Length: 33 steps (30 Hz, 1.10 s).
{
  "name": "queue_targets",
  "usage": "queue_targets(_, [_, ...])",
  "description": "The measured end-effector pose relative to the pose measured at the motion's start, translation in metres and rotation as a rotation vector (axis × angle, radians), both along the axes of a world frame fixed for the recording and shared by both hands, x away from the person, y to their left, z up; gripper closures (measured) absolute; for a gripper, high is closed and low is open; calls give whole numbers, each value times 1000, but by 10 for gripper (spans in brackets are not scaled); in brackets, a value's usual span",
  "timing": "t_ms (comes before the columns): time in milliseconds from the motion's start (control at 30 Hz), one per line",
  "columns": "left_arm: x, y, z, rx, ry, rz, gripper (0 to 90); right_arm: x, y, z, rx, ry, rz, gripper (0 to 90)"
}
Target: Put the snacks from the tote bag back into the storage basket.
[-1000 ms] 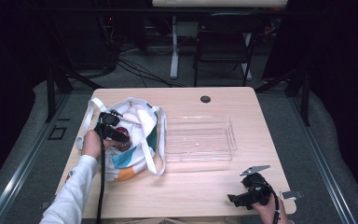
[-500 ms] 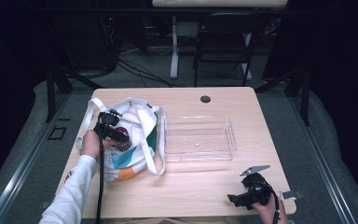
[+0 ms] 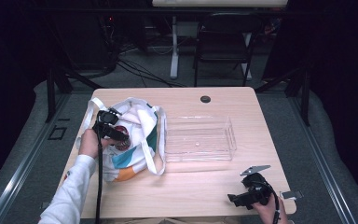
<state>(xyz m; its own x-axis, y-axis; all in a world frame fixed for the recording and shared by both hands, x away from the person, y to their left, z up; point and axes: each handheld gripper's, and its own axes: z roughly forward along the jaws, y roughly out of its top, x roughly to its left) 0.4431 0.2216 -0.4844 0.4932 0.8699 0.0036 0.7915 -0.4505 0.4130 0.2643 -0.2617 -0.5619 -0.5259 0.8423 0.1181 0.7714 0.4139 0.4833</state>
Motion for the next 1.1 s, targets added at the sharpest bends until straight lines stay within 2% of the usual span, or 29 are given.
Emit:
queue_targets(100, [-2, 0, 4, 1, -1, -8, 259, 0, 0, 0, 18, 5, 0, 74])
queue_targets(233, [-3, 1, 8, -1, -7, -7, 259, 0, -1, 1, 0, 6, -4, 74])
queue_targets(600, [-2, -1, 22, -13, -23, -5, 260, 0, -1, 1, 9, 6, -13, 74])
queue_targets(1100, [-5, 0, 61, -11, -68, -10, 259, 0, -1, 1, 8, 4, -10, 74])
